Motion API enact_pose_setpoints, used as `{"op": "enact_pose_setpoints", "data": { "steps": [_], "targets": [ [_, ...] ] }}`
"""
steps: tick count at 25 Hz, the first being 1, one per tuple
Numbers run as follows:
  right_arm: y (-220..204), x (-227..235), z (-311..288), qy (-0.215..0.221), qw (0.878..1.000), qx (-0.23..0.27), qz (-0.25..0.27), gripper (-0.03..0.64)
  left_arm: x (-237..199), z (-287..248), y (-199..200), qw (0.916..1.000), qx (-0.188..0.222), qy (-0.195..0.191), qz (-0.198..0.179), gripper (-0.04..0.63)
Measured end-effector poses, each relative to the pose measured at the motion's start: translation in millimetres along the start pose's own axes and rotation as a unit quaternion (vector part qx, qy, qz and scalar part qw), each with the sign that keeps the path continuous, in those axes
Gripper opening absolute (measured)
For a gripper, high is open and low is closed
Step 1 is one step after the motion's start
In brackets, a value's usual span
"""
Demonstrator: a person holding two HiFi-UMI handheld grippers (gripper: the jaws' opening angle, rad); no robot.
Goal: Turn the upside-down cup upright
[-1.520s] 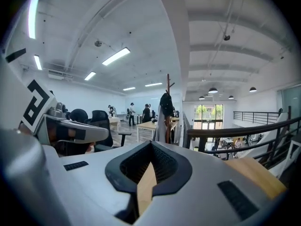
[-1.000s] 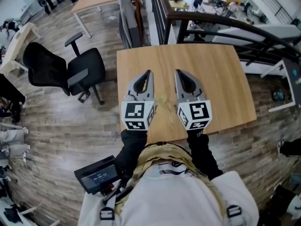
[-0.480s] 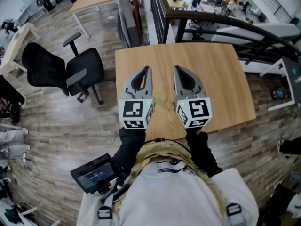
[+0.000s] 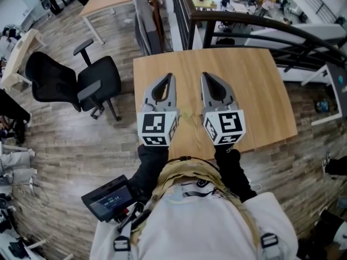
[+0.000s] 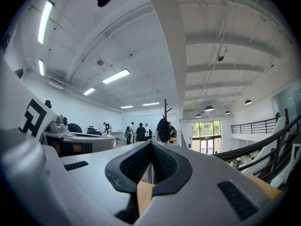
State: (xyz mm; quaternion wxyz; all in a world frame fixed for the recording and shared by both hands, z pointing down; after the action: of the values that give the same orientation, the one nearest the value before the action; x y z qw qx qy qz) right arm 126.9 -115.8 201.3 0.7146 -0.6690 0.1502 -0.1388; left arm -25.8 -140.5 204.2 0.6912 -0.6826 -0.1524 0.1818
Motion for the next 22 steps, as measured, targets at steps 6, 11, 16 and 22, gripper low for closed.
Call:
{"op": "enact_pose_setpoints", "data": {
  "steps": [6,11,16,22],
  "targets": [
    [1,2,0,0.000,1.000,0.002,0.004,0.020,5,-5,-1,1.0000,-0.001,-0.007,-0.002,0.002],
    [4,2,-3,0.000,1.000,0.007,0.011,0.020,9,-9,1,0.9999,0.004,-0.015,-0.005,0.002],
    [4,1,-5,0.004,1.000,0.005,0.014,0.020,7,-11,0,0.9999,0.005,-0.011,-0.001,0.002],
    [-1,-3,-3,0.008,1.000,-0.003,0.016,0.020,12,-10,-7,0.9999,-0.001,-0.013,-0.007,0.002]
  ]
}}
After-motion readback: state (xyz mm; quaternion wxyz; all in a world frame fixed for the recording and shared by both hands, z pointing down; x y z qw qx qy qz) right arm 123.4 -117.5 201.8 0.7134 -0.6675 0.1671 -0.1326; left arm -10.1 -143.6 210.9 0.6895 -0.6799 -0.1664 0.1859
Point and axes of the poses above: the fingertips, and each gripper's own axes: z backward along the fingers, x to its right, y out of its top, the point moved 7 cm from there along z, backward along the fingers, and after that the axes turned 6 degrees about y, right-handed, at the moved point
